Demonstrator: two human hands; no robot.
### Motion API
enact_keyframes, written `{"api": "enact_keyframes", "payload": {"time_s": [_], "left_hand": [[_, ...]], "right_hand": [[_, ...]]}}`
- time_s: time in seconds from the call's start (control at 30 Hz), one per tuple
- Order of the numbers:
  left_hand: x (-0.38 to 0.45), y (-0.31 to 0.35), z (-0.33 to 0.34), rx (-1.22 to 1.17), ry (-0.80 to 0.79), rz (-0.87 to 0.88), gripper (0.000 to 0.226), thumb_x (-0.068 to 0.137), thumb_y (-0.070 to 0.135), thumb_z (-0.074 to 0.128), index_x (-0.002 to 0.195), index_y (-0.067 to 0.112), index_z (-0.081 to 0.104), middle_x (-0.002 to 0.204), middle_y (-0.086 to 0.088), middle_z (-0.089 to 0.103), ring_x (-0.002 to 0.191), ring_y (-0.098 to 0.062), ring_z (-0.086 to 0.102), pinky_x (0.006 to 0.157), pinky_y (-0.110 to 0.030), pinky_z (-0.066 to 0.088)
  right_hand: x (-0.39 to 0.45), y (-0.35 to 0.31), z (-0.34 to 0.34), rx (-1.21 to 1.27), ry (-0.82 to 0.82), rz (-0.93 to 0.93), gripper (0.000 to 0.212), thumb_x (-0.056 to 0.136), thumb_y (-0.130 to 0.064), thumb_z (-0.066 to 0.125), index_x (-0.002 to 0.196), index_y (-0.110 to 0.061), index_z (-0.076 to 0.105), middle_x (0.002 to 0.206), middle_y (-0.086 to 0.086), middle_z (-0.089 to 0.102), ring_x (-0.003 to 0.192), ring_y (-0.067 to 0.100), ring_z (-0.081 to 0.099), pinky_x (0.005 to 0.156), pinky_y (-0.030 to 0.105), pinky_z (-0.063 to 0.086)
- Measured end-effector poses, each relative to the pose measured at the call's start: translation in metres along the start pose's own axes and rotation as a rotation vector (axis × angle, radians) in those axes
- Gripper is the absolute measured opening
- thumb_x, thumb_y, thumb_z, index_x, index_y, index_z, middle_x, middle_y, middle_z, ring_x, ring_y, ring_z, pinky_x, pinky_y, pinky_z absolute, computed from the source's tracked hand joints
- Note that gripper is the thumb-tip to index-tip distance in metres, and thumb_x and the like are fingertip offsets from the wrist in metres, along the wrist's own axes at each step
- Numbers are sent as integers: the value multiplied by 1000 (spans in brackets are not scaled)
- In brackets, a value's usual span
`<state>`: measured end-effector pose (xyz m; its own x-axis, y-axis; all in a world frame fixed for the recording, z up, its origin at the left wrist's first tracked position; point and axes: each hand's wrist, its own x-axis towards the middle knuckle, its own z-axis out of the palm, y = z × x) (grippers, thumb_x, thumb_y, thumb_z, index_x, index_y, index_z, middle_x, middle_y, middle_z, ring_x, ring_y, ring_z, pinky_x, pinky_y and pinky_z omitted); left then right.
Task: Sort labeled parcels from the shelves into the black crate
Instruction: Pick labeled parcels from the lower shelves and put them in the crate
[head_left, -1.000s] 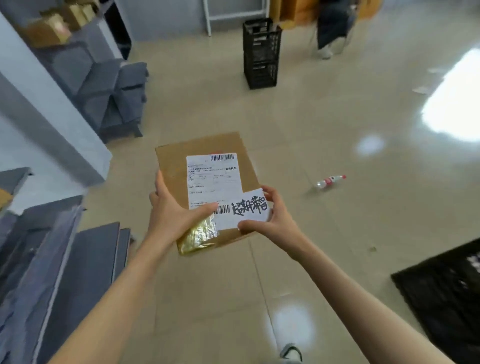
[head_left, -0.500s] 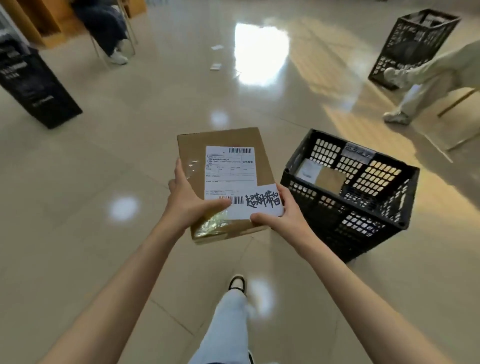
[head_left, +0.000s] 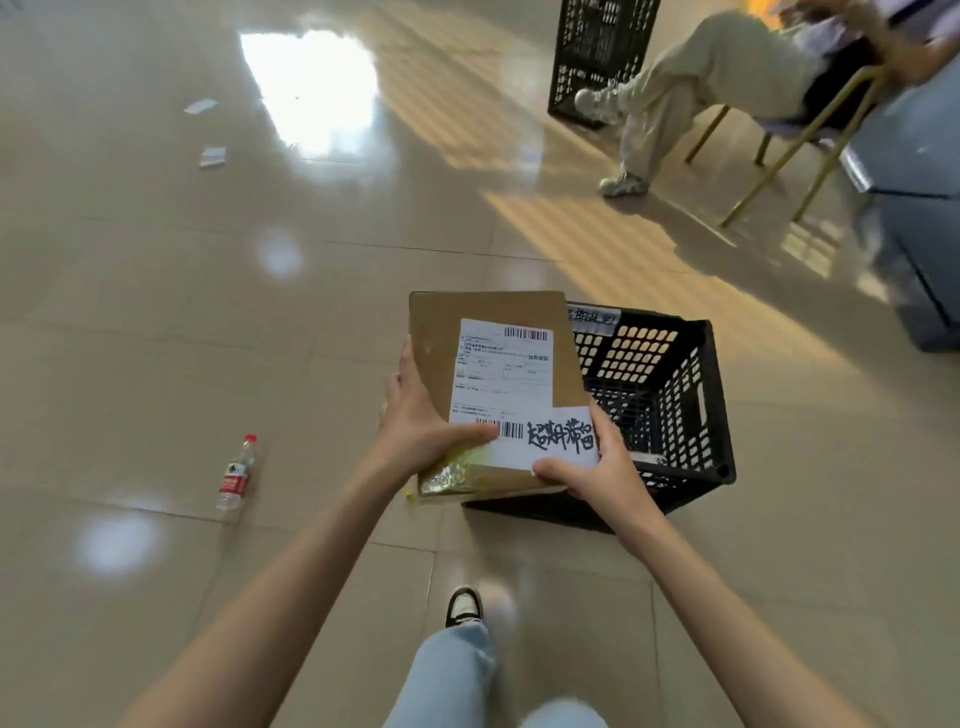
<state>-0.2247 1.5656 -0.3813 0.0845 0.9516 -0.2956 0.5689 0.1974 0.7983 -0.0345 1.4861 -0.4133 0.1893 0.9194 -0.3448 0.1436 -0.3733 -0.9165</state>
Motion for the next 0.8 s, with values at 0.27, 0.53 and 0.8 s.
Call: {"api": "enact_keyframes", "payload": {"time_s": [0.27, 0.53, 0.8], "left_hand": [[127, 45, 107, 80, -284, 107, 137, 49, 40, 88, 145, 32, -9, 147, -7, 23, 132, -25, 32, 111, -47, 28], [223, 19, 247, 14, -462, -9, 138, 53, 36, 87, 145, 31, -15, 148, -4, 23, 131, -21, 34, 111, -47, 29], [289, -36, 367, -27, -510, -95, 138, 55, 26, 88, 145, 29, -17, 151, -4, 18, 138, -16, 23, 115, -40, 21]], "right_hand": [[88, 38, -75, 119, 276, 104, 99, 64, -5, 81, 140, -27, 20, 131, 4, 44, 109, 14, 55, 98, 40, 47], [187, 134, -157, 61, 319, 183, 92, 64, -4, 81, 133, -30, 25, 118, -9, 46, 100, 2, 55, 77, 20, 48], [262, 247, -192, 5, 327, 275, 93, 65, -4, 79, 132, -37, 23, 114, -16, 45, 111, 13, 53, 90, 33, 50]]}}
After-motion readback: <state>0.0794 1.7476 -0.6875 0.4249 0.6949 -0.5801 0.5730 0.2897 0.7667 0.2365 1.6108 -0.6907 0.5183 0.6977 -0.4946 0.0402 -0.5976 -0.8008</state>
